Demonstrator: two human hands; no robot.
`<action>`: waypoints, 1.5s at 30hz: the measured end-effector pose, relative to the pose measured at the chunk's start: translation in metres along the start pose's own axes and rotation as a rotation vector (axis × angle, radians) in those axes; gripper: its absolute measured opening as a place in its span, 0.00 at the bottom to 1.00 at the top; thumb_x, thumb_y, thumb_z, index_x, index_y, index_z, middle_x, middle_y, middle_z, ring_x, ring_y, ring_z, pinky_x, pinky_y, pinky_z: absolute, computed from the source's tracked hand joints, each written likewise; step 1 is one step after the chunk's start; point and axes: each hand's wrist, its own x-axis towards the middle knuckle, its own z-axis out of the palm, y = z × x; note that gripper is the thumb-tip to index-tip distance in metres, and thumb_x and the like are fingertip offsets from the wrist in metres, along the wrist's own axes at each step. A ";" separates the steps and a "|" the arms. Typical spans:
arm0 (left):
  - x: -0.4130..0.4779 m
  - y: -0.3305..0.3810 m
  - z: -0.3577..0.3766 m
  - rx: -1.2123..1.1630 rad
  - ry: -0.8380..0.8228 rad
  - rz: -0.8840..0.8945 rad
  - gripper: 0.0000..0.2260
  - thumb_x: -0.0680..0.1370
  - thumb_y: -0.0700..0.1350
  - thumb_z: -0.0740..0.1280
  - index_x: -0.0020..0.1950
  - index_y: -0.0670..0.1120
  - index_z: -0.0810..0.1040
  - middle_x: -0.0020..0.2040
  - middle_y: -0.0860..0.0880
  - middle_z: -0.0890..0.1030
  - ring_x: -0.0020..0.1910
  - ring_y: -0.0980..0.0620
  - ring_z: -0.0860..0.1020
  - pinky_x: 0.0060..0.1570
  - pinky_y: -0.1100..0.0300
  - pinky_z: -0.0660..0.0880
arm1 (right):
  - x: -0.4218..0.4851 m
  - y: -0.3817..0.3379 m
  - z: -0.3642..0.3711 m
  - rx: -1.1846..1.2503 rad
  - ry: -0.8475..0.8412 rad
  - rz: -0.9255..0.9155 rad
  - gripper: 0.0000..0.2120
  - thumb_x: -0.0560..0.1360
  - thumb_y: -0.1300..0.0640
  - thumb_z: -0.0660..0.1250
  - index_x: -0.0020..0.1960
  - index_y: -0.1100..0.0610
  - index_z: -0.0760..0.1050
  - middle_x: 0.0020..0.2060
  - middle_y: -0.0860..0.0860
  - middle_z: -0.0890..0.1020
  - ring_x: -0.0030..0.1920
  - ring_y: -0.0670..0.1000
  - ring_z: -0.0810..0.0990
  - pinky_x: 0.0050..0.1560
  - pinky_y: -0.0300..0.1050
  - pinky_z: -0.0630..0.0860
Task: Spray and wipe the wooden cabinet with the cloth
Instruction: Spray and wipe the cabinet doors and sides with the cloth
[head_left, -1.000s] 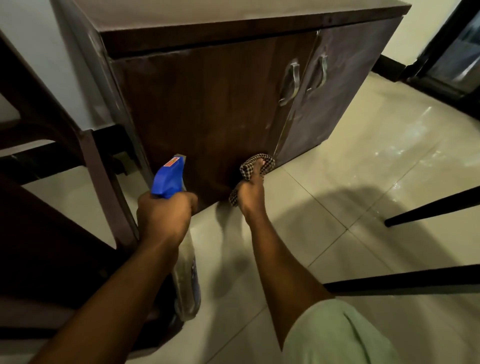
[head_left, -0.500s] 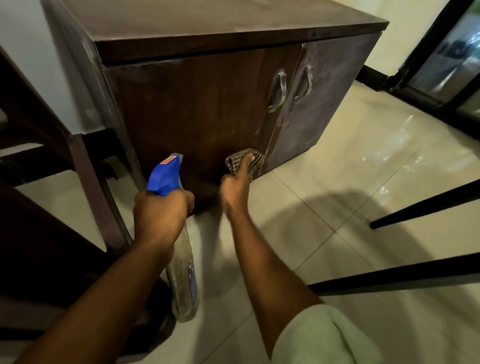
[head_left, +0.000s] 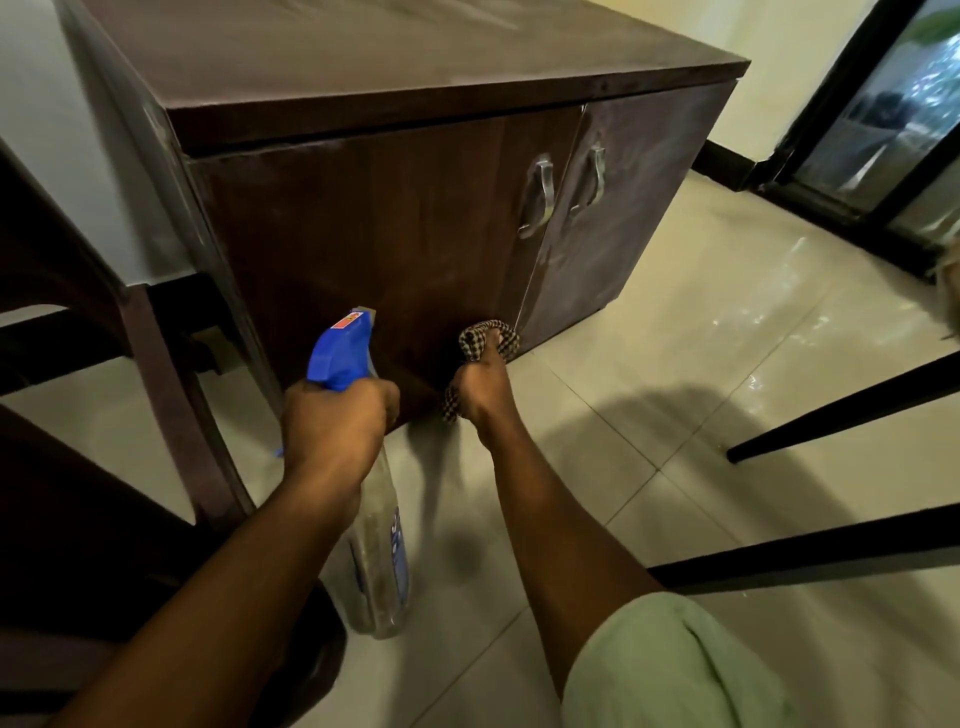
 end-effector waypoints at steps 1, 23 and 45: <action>-0.001 0.000 -0.001 0.004 0.004 0.014 0.05 0.70 0.35 0.66 0.45 0.41 0.74 0.33 0.47 0.69 0.30 0.52 0.68 0.31 0.59 0.67 | -0.004 -0.008 0.000 0.028 0.014 0.004 0.34 0.77 0.63 0.52 0.78 0.48 0.42 0.64 0.61 0.74 0.53 0.58 0.77 0.56 0.53 0.75; -0.012 0.007 -0.015 -0.005 0.070 0.067 0.07 0.67 0.36 0.67 0.43 0.44 0.74 0.31 0.49 0.70 0.31 0.51 0.70 0.33 0.60 0.69 | -0.052 -0.033 0.032 0.123 0.084 -0.439 0.36 0.72 0.76 0.52 0.77 0.56 0.51 0.76 0.45 0.49 0.76 0.44 0.47 0.72 0.31 0.46; -0.037 0.028 -0.015 0.008 -0.053 0.064 0.06 0.71 0.35 0.67 0.45 0.44 0.74 0.36 0.47 0.73 0.35 0.50 0.72 0.36 0.58 0.70 | -0.082 -0.050 0.019 0.506 0.129 -0.032 0.16 0.78 0.58 0.60 0.63 0.52 0.76 0.55 0.51 0.82 0.56 0.51 0.79 0.63 0.54 0.75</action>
